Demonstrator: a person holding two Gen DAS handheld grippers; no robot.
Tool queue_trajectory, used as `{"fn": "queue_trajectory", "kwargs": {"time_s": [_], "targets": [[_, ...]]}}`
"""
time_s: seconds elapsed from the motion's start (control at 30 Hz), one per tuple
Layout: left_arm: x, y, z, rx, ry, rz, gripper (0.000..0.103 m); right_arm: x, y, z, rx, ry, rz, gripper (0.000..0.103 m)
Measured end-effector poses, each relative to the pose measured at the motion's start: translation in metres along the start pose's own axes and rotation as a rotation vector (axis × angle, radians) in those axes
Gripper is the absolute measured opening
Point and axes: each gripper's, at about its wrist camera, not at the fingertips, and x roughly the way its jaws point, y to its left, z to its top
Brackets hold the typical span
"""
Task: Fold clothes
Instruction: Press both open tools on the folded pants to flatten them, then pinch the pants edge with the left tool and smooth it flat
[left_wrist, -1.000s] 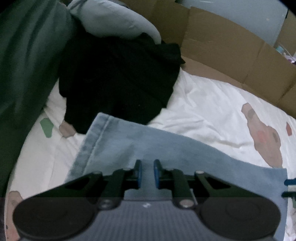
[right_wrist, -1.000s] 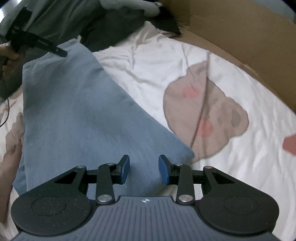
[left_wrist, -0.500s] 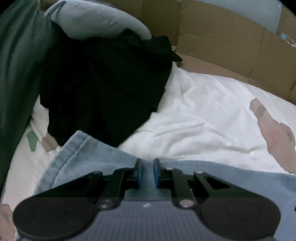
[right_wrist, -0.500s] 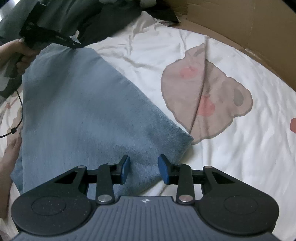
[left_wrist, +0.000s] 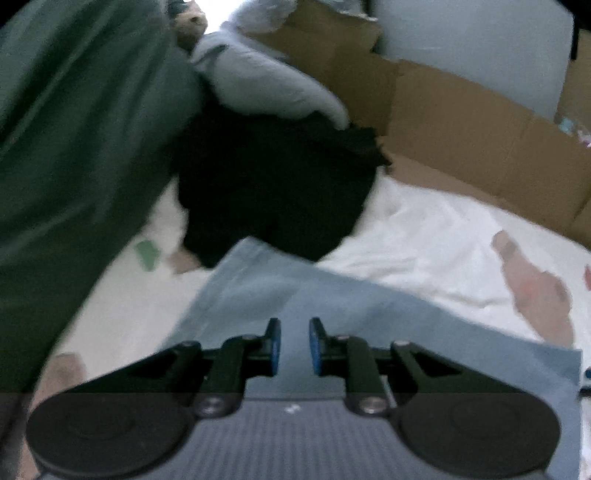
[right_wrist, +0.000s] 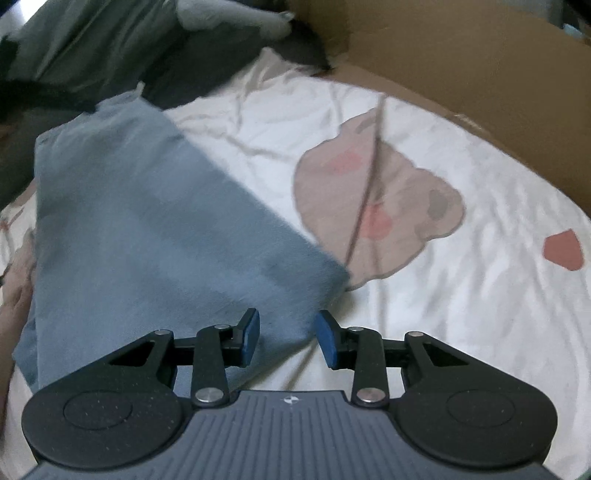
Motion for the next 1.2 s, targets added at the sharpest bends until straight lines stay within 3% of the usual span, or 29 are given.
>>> {"fn": "queue_trajectory", "kwargs": {"time_s": [0.17,0.27,0.57,0.7,0.87,0.93,1.2], "targets": [[-0.001,0.029,-0.020,-0.070,0.036,0.067,0.018,-0.001,0.001,0.001,0.003,-0.018,0.006,0.041],[0.003,0.039,-0.035,-0.054,0.034,0.088,0.015,0.005,0.008,0.001,-0.017,0.000,0.015,0.041],[0.024,0.070,-0.056,-0.105,0.019,0.009,0.007,0.015,0.018,-0.004,-0.045,0.040,0.017,0.041],[0.006,0.068,-0.051,-0.117,0.015,0.034,0.003,0.014,0.018,-0.004,-0.043,0.040,0.018,0.041],[-0.023,0.058,-0.041,-0.095,-0.001,0.076,0.006,0.010,0.017,-0.005,-0.032,0.034,0.018,0.041],[-0.025,0.060,-0.042,-0.117,0.039,0.076,0.007,0.009,0.017,-0.005,-0.031,0.032,0.016,0.041],[-0.013,0.077,-0.054,-0.129,0.053,0.121,0.005,0.004,0.018,-0.007,-0.020,0.029,0.045,0.041]]}}
